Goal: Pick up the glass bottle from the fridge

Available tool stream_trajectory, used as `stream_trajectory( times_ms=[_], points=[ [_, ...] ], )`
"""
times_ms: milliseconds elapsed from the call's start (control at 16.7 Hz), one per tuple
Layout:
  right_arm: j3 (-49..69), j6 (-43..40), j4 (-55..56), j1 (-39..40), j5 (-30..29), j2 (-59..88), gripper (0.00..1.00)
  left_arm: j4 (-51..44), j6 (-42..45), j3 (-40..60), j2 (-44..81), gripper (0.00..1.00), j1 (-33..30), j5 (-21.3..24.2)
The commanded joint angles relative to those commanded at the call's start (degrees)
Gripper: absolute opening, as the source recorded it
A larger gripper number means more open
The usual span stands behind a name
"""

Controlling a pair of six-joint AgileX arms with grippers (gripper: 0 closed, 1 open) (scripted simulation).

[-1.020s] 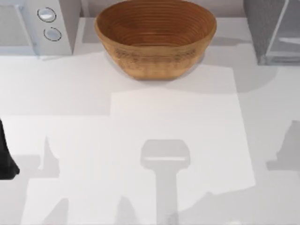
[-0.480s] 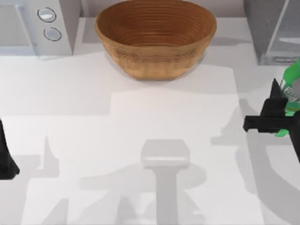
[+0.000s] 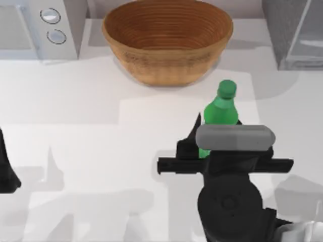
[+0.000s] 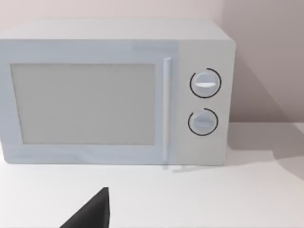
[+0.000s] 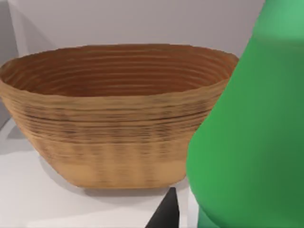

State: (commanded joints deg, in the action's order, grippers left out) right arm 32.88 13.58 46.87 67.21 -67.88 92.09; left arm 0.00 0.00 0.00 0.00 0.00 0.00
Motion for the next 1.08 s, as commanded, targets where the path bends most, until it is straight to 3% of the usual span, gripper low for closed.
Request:
stream_trajectory(
  times_ms=[360, 720, 1080],
  points=[
    [3.42, 1.12, 5.05, 7.91, -7.95, 11.04, 0.00, 0.00, 0.00, 0.00, 0.00, 1.00, 0.00, 0.00],
    [3.32, 0.83, 5.79, 7.34, -7.27, 11.70, 0.00, 0.00, 0.00, 0.00, 0.00, 1.00, 0.00, 0.00],
    [4.96, -2.88, 16.55, 1.72, -1.59, 20.47, 0.00, 0.00, 0.00, 0.00, 0.00, 1.00, 0.00, 0.00]
  ],
)
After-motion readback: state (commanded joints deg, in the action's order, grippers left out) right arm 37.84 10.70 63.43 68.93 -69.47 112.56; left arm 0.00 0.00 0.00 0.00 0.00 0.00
